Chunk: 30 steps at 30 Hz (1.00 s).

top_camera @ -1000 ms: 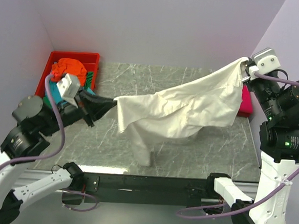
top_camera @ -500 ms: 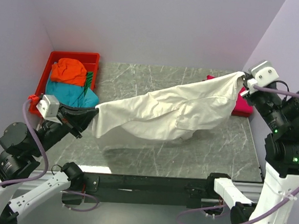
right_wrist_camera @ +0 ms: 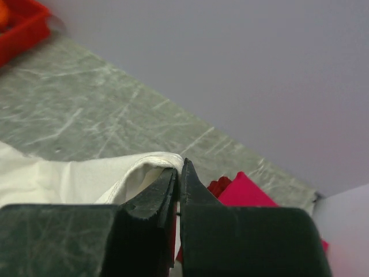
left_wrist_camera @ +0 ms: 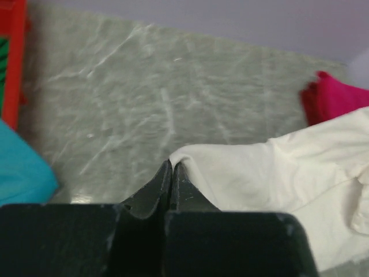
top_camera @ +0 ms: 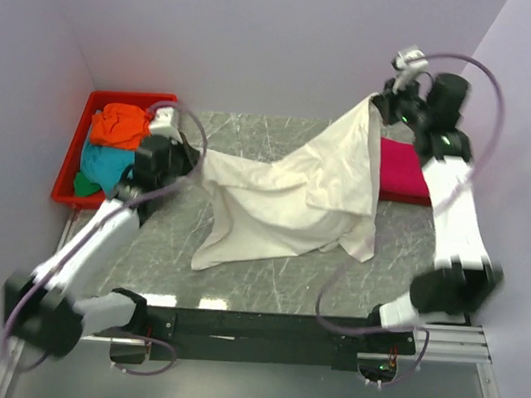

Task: Fold and stack the t-shirts
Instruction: Flatten the tshirt out

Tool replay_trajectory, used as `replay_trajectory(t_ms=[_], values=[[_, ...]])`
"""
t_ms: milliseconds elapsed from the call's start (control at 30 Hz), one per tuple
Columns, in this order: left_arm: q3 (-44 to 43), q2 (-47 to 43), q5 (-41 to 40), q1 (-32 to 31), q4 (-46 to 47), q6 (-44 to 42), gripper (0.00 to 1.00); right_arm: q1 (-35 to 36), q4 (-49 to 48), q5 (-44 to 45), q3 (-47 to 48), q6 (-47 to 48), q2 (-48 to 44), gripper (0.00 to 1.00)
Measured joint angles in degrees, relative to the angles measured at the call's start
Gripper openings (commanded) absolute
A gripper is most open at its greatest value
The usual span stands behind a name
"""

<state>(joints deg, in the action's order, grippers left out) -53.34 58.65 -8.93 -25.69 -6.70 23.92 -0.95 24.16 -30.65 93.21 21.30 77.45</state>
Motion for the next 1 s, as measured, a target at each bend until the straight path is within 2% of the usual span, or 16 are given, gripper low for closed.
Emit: replay_trajectory(t_ms=[33, 67, 100, 133, 167, 233, 267, 367, 467, 567, 667, 767, 800, 900, 1000], values=[[-0.17, 5.11, 1.88, 4.66, 1.7, 1.64, 0.01, 0.17, -2.32, 1.84, 1.7, -1.64, 5.81, 0.04], [-1.42, 10.1, 3.3, 8.74, 2.71, 3.26, 0.19, 0.33, -3.69, 3.98, 4.31, -3.32, 11.85, 0.14], [-3.61, 15.02, 4.28, 11.8, 2.73, 4.04, 0.31, 0.42, -4.15, 6.45, 8.2, -5.2, 18.69, 0.28], [-7.19, 21.81, 5.66, 14.73, 2.99, 5.11, 0.43, 0.66, -4.02, 9.7, 13.73, -7.19, 26.32, 0.54], [-12.04, 28.37, 6.51, 17.03, 2.71, 5.81, 0.65, 1.11, -2.93, 12.41, 19.61, -8.7, 32.61, 0.61], [-23.47, 41.27, 8.44, 19.37, 1.27, 6.51, 0.73, 1.55, -2.12, 18.99, 34.67, -11.76, 47.71, 0.78], [-29.33, 46.36, 9.31, 19.8, -0.83, 6.69, 0.76, 1.88, -3.26, 22.29, 36.39, -12.83, 51.54, 0.78], [-38.66, 53.86, 11.13, 19.69, -3.87, 5.31, 0.8, 2.73, -3.43, 27.17, 27.06, -13.97, 52.19, 0.8], [-39.26, 52.04, 13.25, 18.88, -7.06, 2.6, 0.8, 3.02, -3.61, 26.91, 15.47, -12.81, 47.74, 0.82], [-37.81, 46.29, 16.11, 17.75, -9.35, -1.03, 0.79, 2.91, -1.2, 19.71, 5.2, -5.66, 38.64, 0.82], [-31.39, 36.22, 18.53, 15.26, -10.95, -4.96, 0.79, 2.78, 2.1, 8.96, -2.67, 6.4, 26.16, 0.82], [-22.38, 25.35, 20.06, 10.29, -13.11, -8.11, 0.77, 3.04, 9.99, -0.7, -8.09, 23.26, 13.49, 0.78], [-19.63, 22.69, 20.39, 8.44, -13.84, -8.59, 0.77, 3.5, 12.39, -2.34, -9.92, 28.28, 10.32, 0.75], [-10.86, 17.53, 21.0, 4.0, -15.41, -8.57, 0.75, 5.84, 17.18, -3.67, -17.16, 37.99, 5.73, 0.73], [-1.84, 16.46, 20.61, 2.75, -17.25, -5.84, 0.73, 8.7, 17.97, -1.62, -26.36, 41.79, 5.7, 0.73]])
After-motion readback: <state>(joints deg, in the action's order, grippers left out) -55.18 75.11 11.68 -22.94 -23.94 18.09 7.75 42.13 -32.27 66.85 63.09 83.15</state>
